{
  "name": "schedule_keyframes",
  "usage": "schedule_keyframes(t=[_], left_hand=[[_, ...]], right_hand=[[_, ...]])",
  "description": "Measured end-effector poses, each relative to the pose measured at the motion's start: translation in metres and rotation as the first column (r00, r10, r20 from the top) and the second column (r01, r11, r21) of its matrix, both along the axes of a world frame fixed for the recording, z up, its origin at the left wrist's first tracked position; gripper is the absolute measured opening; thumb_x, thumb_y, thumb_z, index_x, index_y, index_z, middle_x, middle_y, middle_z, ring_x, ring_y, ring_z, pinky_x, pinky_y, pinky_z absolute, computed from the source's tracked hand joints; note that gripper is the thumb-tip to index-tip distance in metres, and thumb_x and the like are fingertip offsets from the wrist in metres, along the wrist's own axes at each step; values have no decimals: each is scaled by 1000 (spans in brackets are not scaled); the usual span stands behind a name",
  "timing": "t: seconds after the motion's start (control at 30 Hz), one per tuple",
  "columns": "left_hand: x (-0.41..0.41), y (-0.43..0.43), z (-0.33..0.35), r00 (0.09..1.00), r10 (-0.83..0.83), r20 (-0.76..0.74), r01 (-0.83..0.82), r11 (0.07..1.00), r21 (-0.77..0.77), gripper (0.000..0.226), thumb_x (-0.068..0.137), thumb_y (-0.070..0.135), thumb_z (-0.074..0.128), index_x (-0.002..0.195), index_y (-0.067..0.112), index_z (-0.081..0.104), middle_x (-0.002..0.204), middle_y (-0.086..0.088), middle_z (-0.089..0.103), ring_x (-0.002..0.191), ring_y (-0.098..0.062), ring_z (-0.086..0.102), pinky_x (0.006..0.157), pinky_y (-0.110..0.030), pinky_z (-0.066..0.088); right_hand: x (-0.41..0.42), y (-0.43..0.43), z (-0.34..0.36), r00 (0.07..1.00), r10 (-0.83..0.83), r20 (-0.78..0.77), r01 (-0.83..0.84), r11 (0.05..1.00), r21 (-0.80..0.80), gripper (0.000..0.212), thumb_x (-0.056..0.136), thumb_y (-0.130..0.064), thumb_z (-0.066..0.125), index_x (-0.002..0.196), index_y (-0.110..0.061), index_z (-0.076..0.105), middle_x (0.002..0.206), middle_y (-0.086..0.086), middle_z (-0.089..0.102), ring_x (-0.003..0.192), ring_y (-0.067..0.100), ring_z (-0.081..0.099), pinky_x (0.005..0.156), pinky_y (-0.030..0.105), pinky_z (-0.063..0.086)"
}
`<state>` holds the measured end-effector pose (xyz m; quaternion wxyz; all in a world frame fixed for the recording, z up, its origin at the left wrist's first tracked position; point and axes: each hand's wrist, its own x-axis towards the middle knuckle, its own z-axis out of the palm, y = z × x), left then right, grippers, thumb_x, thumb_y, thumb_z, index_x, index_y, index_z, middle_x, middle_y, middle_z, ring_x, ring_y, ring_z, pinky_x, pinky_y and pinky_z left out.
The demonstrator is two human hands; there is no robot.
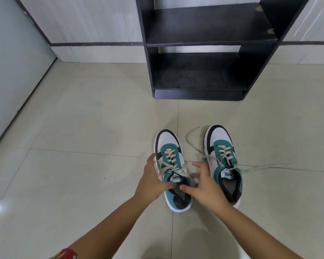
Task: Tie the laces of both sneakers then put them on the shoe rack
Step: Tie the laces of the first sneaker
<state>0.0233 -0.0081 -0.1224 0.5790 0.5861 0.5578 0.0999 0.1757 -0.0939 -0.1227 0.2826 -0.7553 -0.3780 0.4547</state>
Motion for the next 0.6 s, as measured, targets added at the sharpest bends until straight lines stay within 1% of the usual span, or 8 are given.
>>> schedule_keyframes(t=[0.1,0.17,0.23,0.3,0.4,0.5,0.57,0.6], left_hand=[[-2,5,-6,989,-49,-140,67,989,129,85,65,18,72,133,32,22,125,2,56,102,-22,63,86,-41,54],[-4,13,-4,972,-22,-232,89,956,278,68,71,18,66,130,27,32,119,0,63,96,-23,64,79,-34,51],[-7,21,2,956,13,-294,109,913,394,52,74,20,63,123,25,45,113,1,67,94,-25,64,74,-29,45],[-11,28,4,942,41,-333,117,890,441,43,75,22,62,117,25,51,109,0,68,90,-28,63,72,-29,44],[-18,33,1,932,52,-359,120,890,441,40,77,20,62,116,23,51,110,-2,67,90,-28,62,72,-29,43],[-23,31,-5,930,32,-367,136,896,422,45,77,22,63,119,23,47,119,-3,61,97,-27,61,75,-30,43],[-22,28,-3,925,20,-379,137,913,383,57,75,23,64,127,24,40,131,-2,52,110,-28,55,79,-32,43],[-21,26,-1,923,26,-384,138,909,392,66,73,24,66,132,24,35,139,-3,44,121,-28,47,82,-36,44]], right_hand=[[-5,9,-5,971,-68,-230,50,995,-84,58,76,-22,76,125,-25,43,105,-5,60,90,15,62,80,31,52],[-6,15,-7,924,-99,-369,70,993,-90,47,81,-20,72,120,-27,48,108,2,61,83,15,64,68,25,54],[-9,20,-7,913,-62,-404,41,997,-62,47,84,-21,69,124,-29,47,114,2,61,89,13,62,59,12,48],[-14,25,-10,911,-40,-410,25,999,-43,52,84,-20,67,131,-31,45,116,0,60,93,13,62,59,11,45],[-19,31,-12,924,23,-383,-46,998,-52,61,86,-22,63,139,-36,38,123,-3,56,99,15,62,73,19,46],[-20,31,-10,933,112,-342,-147,986,-78,66,86,-23,62,143,-37,31,127,-10,48,121,18,55,95,27,44],[-17,23,-4,945,114,-305,-138,989,-60,56,87,-25,62,138,-34,41,125,-9,54,122,15,54,103,31,41],[-13,18,1,962,89,-259,-102,994,-40,47,87,-26,62,131,-33,49,121,-9,60,114,14,59,101,32,44]])
